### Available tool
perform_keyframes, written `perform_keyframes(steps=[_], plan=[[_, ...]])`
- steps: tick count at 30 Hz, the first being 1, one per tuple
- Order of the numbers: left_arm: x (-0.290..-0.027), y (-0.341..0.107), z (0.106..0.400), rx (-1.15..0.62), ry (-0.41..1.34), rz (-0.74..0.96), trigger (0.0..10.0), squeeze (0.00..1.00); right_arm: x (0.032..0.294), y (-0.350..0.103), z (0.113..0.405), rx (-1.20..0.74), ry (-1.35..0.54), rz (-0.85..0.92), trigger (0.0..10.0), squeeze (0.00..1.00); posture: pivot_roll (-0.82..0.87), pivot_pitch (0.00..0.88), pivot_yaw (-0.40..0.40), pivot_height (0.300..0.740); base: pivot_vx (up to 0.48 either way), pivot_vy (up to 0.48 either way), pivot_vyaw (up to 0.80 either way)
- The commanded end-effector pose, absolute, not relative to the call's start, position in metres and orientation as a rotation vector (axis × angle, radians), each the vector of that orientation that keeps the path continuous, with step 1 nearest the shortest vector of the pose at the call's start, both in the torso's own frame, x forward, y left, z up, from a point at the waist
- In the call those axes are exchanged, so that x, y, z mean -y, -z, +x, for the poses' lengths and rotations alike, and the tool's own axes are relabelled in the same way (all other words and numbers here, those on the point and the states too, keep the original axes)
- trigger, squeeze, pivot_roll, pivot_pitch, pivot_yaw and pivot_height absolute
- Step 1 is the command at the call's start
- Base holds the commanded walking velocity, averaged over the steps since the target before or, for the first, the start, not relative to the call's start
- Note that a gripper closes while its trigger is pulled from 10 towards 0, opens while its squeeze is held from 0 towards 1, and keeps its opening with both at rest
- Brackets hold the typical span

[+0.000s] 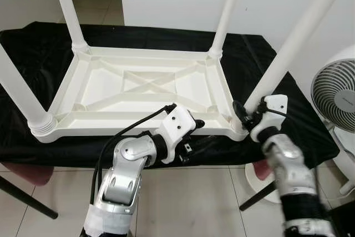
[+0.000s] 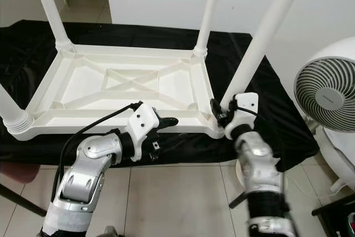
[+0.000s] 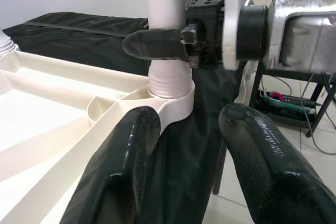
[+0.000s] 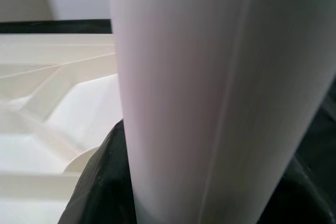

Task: Building children table

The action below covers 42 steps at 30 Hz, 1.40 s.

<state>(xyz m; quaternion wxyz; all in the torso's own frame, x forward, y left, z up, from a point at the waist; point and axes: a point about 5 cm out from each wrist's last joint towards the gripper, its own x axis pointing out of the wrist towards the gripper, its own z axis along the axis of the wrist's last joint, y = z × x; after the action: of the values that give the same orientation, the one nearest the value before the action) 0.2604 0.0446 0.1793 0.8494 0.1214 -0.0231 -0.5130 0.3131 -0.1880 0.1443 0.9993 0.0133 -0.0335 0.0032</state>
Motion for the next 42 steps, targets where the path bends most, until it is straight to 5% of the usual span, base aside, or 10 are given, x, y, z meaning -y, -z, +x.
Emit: perform_keyframes(steps=[1, 11, 12, 22, 23, 24, 35, 41, 42], plan=[[-0.049, -0.178, 0.267, 0.064, 0.896, 0.234, 10.0, 0.00, 0.193, -0.124, 0.307, -0.031, 0.084, 0.032, 0.0, 0.00, 0.08, 0.017, -0.033, 0.740, 0.000, 0.000, 0.00], [-0.047, -0.179, 0.269, 0.069, 0.899, 0.233, 10.0, 0.00, 0.175, -0.118, 0.296, -0.048, 0.305, 0.079, 0.0, 0.00, 0.08, 0.004, -0.038, 0.740, 0.000, 0.000, 0.00], [-0.046, -0.180, 0.269, 0.073, 0.898, 0.228, 10.0, 0.00, 0.163, -0.119, 0.296, -0.050, 0.323, 0.111, 10.0, 0.00, 0.08, 0.002, -0.040, 0.740, 0.000, 0.000, 0.00], [-0.045, -0.180, 0.268, 0.075, 0.894, 0.227, 10.0, 0.00, 0.164, -0.128, 0.302, -0.006, 0.201, 0.071, 10.0, 0.00, 0.08, 0.009, -0.042, 0.740, 0.000, 0.000, 0.00], [-0.045, -0.180, 0.268, 0.073, 0.892, 0.227, 10.0, 0.00, 0.166, -0.129, 0.303, 0.003, 0.167, 0.063, 10.0, 0.71, 0.08, 0.012, -0.042, 0.740, 0.000, 0.000, 0.00], [-0.046, -0.180, 0.268, 0.070, 0.891, 0.225, 10.0, 0.00, 0.168, -0.130, 0.304, 0.011, 0.147, 0.053, 10.0, 1.00, 0.08, 0.012, -0.042, 0.740, 0.000, 0.000, 0.00], [-0.046, -0.179, 0.268, 0.070, 0.886, 0.221, 10.0, 0.00, 0.178, -0.134, 0.309, 0.035, -0.007, 0.016, 10.0, 1.00, 0.09, 0.015, -0.048, 0.740, 0.000, 0.000, 0.00], [-0.046, -0.178, 0.269, 0.067, 0.886, 0.223, 10.0, 0.00, 0.180, -0.141, 0.309, 0.060, -0.243, -0.032, 10.0, 1.00, 0.09, 0.017, -0.046, 0.740, 0.000, 0.000, 0.00], [-0.046, -0.178, 0.269, 0.066, 0.886, 0.222, 10.0, 0.00, 0.179, -0.142, 0.307, 0.061, -0.317, -0.052, 10.0, 0.00, 0.09, 0.017, -0.046, 0.740, 0.000, 0.000, 0.00]])
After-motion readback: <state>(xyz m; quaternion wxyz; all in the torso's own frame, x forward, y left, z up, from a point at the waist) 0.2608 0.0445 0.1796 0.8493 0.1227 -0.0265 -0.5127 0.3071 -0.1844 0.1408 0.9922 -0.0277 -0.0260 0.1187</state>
